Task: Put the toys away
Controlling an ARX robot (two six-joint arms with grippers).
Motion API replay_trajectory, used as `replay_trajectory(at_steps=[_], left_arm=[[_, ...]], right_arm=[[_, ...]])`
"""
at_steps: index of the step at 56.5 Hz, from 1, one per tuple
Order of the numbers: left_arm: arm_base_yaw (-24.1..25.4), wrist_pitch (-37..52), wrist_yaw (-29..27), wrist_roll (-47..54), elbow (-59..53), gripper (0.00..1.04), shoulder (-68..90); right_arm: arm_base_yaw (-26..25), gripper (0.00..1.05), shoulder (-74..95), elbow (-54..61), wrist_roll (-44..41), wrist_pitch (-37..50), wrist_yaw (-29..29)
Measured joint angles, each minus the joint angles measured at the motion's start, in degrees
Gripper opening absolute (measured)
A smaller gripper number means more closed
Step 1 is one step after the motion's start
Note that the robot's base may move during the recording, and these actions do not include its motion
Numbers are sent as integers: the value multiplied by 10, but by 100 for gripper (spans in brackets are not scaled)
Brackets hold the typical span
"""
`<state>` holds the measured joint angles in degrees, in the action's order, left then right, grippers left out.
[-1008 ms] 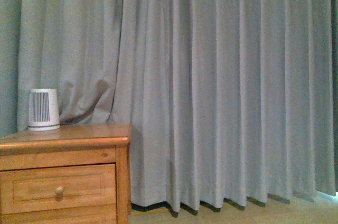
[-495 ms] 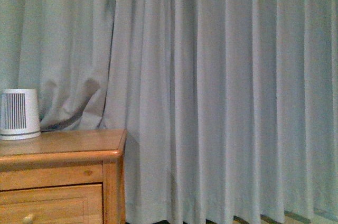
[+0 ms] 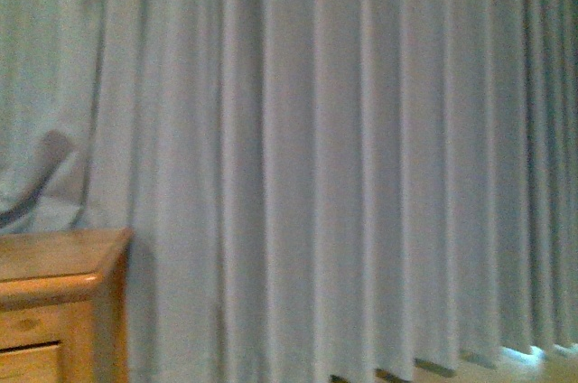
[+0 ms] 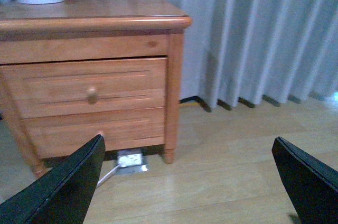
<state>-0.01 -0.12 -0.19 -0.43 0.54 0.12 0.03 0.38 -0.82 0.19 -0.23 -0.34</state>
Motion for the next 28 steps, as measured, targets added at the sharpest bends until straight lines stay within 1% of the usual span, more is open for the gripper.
replay_trajectory(at_steps=[28], left_arm=[[0,0,2,0,0,98,0]], right_arm=[[0,7,0,0,0,0,4]])
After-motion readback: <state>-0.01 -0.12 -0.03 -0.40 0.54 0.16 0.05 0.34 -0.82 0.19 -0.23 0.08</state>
